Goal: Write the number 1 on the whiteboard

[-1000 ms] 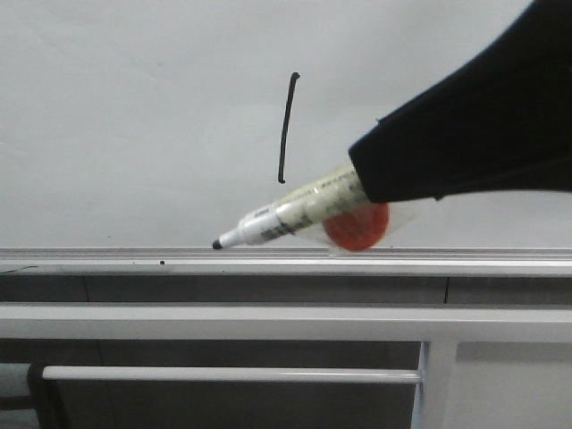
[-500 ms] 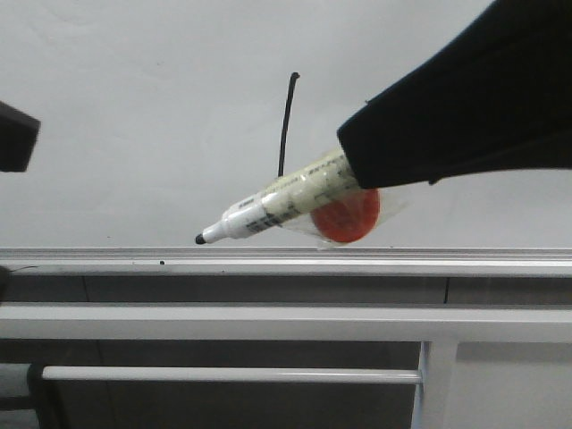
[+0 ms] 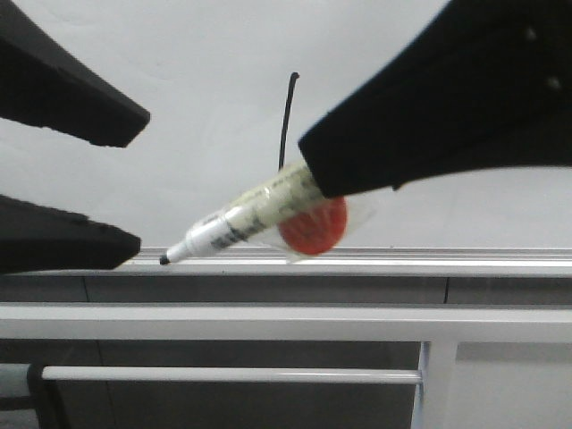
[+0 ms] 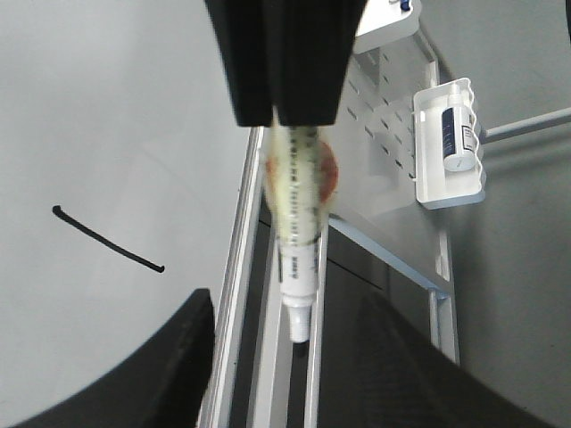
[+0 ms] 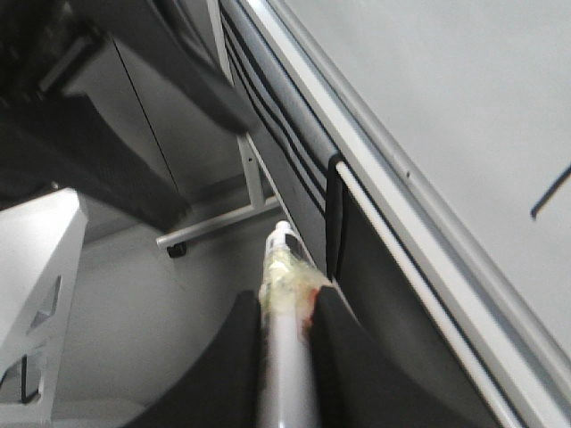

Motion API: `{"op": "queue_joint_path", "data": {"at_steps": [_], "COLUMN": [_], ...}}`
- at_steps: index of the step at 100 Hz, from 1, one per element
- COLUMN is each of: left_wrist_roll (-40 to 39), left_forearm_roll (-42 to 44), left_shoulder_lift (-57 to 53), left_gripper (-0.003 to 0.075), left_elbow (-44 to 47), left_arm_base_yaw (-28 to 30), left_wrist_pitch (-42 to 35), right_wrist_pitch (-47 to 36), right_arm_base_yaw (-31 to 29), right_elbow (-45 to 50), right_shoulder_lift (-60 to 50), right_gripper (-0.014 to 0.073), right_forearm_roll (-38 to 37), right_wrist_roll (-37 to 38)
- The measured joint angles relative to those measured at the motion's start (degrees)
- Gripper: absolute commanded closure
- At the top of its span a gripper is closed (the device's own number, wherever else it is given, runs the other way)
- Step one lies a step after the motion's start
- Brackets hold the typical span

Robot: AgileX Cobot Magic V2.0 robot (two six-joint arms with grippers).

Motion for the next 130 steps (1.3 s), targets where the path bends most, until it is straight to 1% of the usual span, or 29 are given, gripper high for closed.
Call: {"op": "queue_joint_path", "data": {"at_steps": [15,32,65,109,130], "left_wrist_roll": [0.00,0.00,0.00,0.00,0.00], "left_forearm_roll": [0.83,1.62,2.07,2.28,2.28], "left_shoulder_lift": [1.64,3.68,6.42,6.89,7.36], "left_gripper": [0.0387,0.0387,0.0387,0.0387,0.0389], "left_elbow": [0.00,0.00,-0.09,-0.09,-0.09], "left_arm_base_yaw": [0.00,0.25,5.28,5.64,5.64], "left_wrist_pitch": [-0.56,-3.95,-12.13,-13.61,-13.61], "right_wrist_pitch": [0.59,1.28,1.37,1.37,1.37], "right_arm_base_yaw": [0.00,0.00,0.00,0.00,0.00], "right_elbow": [-0.67,-0.81,-0.81,-0.81,-2.25], "right_shoulder_lift": [0.48,0.59,0.59,0.59,0.59], "right_gripper": [0.0657,0.0657,0.0657,0.0657,0.0657], "right_forearm_roll": [0.00,0.00,0.00,0.00,0.00], "right_wrist_roll": [0.14,0.14,0.14,0.01,0.01]}}
